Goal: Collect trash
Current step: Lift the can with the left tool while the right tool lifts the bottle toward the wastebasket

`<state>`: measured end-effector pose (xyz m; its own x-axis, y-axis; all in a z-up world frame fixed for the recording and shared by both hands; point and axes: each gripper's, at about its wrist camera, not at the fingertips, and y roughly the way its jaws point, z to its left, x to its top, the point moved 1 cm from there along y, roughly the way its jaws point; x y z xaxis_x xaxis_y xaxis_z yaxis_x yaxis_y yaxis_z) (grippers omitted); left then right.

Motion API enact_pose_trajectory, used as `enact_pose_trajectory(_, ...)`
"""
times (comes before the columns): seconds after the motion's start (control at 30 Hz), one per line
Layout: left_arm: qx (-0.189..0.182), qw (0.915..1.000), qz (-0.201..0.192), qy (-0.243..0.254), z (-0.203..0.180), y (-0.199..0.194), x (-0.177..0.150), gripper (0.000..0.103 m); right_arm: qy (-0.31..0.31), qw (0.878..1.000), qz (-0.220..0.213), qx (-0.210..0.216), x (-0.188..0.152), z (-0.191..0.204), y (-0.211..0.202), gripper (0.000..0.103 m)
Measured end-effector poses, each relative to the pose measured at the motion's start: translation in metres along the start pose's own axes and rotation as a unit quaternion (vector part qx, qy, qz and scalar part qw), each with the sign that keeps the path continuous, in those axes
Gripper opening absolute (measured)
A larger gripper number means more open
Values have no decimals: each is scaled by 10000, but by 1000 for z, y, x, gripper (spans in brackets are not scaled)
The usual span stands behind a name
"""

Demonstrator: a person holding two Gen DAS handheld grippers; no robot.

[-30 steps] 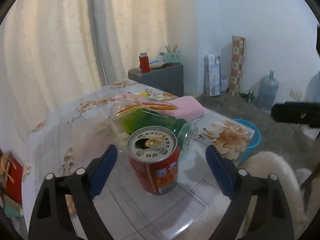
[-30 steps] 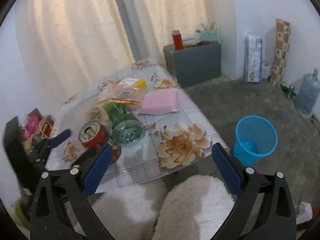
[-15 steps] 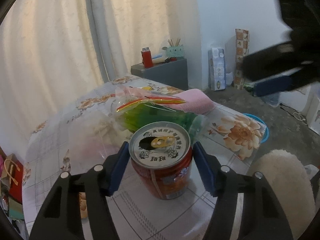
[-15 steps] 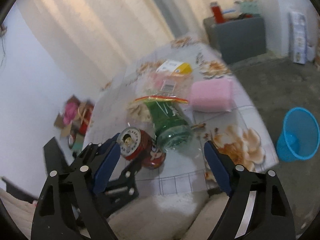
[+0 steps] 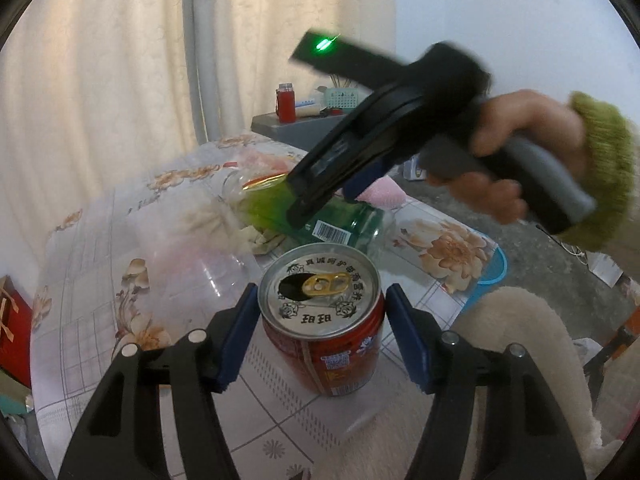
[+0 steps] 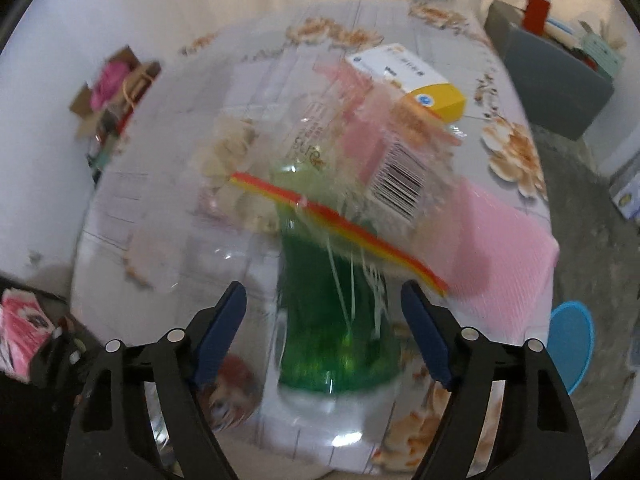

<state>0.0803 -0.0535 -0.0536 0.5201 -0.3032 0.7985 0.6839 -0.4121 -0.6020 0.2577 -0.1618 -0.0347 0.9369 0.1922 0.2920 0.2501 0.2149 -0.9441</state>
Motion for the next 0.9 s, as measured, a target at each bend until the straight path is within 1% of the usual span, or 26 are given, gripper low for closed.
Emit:
enact_pose_trajectory(0.03, -3, 10000, -2, -1, 0, -1, 0, 63, -81, 9999, 55, -32, 3, 2, 6, 69)
enact_pose_trajectory(0.1, -8, 10000, -2, -8, 0, -1, 0, 63, -281, 9995, 72, -100, 8, 8, 13, 67)
enact_pose_trajectory(0.17, -10, 10000, -7, -14, 0, -1, -1, 63, -424, 9988, 114, -232, 9, 12, 20, 58)
enact_pose_trajectory(0.3, -35, 10000, -14, -48, 1, -2, -1, 63, -500, 9985, 136, -172, 5, 12, 18, 57)
enact_pose_trajectory(0.43, -53, 10000, -22, -55, 1, -3, -2, 63, -237, 9981, 59, 571, -6, 5, -2, 57)
enact_pose_trajectory(0.53, -76, 10000, -22, -41, -1, -2, -2, 63, 86, 9931, -129, 1162, -14, -5, -21, 56)
enact_pose_trajectory(0.6, -83, 10000, -24, -38, -2, -2, -3, 63, 343, 9860, -256, 1614, -18, -14, -34, 55)
enact_pose_trajectory(0.67, -69, 10000, -23, -38, -2, -1, -2, 63, 650, 9745, -318, 2123, -23, -23, -42, 55)
enact_pose_trajectory(0.73, -74, 9999, -26, -63, -1, 0, -2, 63, 852, 9649, -380, 2453, -26, -26, -47, 55)
enact_pose_trajectory(0.8, -89, 9999, -41, -111, 2, 2, -2, 63, 1019, 9570, -433, 2682, -27, -30, -50, 54)
enact_pose_trajectory(0.87, -93, 9998, -38, -152, 3, 3, -1, 63, 1214, 9436, -541, 3032, -28, -27, -55, 54)
enact_pose_trajectory(0.9, -93, 9998, -35, -167, 4, 3, -1, 63, 1315, 9347, -602, 3248, -29, -27, -58, 54)
